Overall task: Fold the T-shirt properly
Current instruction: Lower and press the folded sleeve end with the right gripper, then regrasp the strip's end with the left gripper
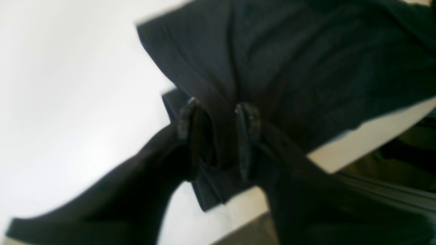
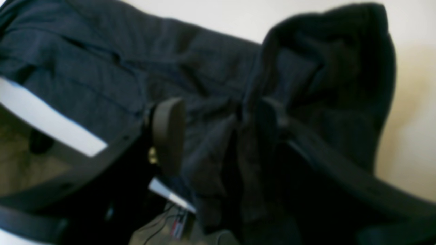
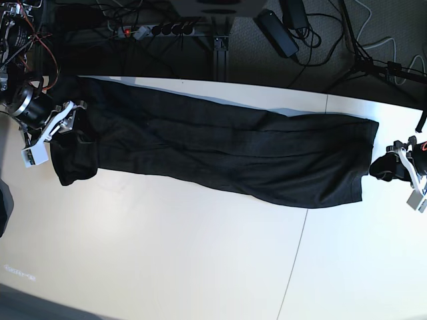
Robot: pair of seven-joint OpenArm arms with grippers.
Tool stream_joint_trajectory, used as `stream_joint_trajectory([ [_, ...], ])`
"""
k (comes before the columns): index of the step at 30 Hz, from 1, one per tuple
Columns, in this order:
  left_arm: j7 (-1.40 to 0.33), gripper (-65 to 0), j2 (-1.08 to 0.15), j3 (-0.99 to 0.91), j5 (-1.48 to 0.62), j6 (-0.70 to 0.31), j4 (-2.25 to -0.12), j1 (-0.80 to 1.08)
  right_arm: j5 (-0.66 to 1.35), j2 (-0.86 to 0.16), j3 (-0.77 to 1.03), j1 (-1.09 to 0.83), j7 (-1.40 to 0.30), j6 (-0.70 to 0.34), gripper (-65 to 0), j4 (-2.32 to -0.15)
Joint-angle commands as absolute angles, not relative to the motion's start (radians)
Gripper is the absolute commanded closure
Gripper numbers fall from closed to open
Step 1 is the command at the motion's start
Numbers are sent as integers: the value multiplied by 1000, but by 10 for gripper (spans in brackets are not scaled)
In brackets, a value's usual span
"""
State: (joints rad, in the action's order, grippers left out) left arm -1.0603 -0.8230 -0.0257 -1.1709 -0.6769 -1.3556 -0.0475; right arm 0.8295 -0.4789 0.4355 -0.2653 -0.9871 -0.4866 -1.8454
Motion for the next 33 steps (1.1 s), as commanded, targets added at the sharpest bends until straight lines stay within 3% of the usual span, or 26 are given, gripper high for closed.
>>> stream_joint_trajectory([
  [1, -1034, -262, -851, -42, -1185, -698, -1369, -79, 838, -496, 446, -250, -962, -550, -335, -1859],
  [4, -1022, -332, -851, -41, -1183, -698, -1369, -110, 838, -496, 446, -237, -961, -550, -334, -1859],
  [11, -818, -331, -829, -41, -967, -698, -1365, -170, 834, -495, 446, -231, -962, -550, -334, -1857],
  [21, -818, -331, -680, -41, -903, -698, -1139, -188, 833, -496, 446, -231, -965, -550, -334, -1855],
  [33, -819, -331, -645, -41, -942, -698, -1010, -219, 834, -495, 446, -231, -973, -550, -334, -1855],
])
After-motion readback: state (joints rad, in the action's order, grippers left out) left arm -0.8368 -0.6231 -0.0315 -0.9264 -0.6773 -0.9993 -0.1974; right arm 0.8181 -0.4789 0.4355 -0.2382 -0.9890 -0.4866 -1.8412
